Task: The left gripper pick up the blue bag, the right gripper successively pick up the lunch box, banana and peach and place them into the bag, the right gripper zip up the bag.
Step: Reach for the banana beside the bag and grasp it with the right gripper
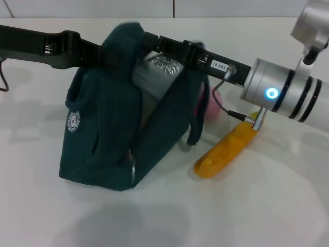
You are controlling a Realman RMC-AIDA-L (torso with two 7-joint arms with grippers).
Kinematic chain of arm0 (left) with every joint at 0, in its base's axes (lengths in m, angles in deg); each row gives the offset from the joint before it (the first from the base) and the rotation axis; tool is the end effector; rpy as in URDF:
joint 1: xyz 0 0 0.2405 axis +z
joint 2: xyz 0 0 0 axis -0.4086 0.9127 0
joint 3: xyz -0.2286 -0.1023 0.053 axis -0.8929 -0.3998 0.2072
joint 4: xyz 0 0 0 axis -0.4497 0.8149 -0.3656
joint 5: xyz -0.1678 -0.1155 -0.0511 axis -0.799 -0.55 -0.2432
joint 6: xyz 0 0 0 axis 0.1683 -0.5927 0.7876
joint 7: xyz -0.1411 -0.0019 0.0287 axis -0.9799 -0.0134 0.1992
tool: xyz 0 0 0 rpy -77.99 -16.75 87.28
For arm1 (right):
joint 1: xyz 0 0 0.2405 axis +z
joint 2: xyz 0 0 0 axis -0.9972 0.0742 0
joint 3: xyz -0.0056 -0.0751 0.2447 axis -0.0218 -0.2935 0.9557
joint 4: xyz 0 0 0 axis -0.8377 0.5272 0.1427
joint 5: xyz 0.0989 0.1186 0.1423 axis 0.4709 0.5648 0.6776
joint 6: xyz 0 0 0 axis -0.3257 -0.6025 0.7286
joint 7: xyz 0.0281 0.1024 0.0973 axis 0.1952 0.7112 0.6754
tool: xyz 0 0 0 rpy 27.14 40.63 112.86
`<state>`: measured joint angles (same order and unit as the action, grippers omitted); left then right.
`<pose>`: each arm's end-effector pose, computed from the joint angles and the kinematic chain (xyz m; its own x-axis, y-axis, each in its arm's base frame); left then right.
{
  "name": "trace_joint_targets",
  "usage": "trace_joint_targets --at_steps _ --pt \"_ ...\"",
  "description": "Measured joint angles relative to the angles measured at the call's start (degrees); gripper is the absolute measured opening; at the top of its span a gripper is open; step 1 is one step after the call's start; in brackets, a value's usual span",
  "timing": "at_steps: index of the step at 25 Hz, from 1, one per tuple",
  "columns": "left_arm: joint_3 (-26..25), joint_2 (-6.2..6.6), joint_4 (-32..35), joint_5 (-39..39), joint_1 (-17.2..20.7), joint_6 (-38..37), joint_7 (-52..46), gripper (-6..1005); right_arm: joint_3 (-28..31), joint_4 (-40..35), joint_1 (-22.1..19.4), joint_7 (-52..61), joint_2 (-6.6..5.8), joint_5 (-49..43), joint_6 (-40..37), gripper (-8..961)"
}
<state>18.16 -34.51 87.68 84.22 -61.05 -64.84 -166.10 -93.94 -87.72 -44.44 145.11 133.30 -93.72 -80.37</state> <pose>-0.1921 0.3545 0.0967 0.3852 0.8651 0.3214 0.8619 -0.4617 0.2097 0.1322 0.3668 -0.0845 0.1743 -0.6897 -0.7028 -0.6945 -0.5920 0.4088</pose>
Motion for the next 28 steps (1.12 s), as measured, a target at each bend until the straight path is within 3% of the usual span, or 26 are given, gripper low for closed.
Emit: trace_joint_targets --at_steps 8,12,19,21,22,23,24,25,27,28 --pt "-0.1 0.07 0.4 0.0 0.4 1.1 0.1 40 6.7 2.5 -5.4 -1.9 -0.30 -0.1 -6.9 332" --pt "-0.7 0.24 0.5 0.0 0.8 1.1 0.1 41 12.6 7.8 -7.5 -6.0 -1.86 -0.5 -16.1 484" --pt "-0.8 0.32 0.5 -0.1 0.9 1.1 0.4 41 14.8 8.6 -7.4 -14.5 -9.18 -8.7 -19.2 794" --pt "-0.8 0.33 0.6 -0.3 0.9 1.0 0.4 41 15.2 7.2 -5.4 -14.3 -12.00 -15.1 -18.0 800" --pt "-0.8 0.33 0.6 -0.4 0.9 1.0 0.5 40 15.2 7.2 -5.4 -14.3 -12.00 -15.1 -18.0 803" --pt "-0.8 0.33 0.6 -0.5 0.9 1.0 0.5 40 15.3 6.4 -4.3 -13.3 -13.22 -18.2 -17.6 806" --pt "-0.8 0.33 0.6 -0.5 0.9 1.0 0.5 40 16.3 3.0 -0.6 -8.5 -17.00 -29.7 -17.0 806" --pt "-0.8 0.33 0.6 -0.5 0.9 1.0 0.5 40 16.7 2.1 0.3 -7.2 -17.79 -32.5 -17.0 806" --pt "-0.8 0.32 0.6 -0.5 0.9 1.0 0.6 40 19.3 -2.3 4.0 -2.8 -20.52 -46.2 -17.7 806" --pt "-0.8 0.32 0.6 -0.5 0.9 1.0 0.6 40 20.7 -3.9 5.1 -1.5 -21.07 -51.9 -18.2 807"
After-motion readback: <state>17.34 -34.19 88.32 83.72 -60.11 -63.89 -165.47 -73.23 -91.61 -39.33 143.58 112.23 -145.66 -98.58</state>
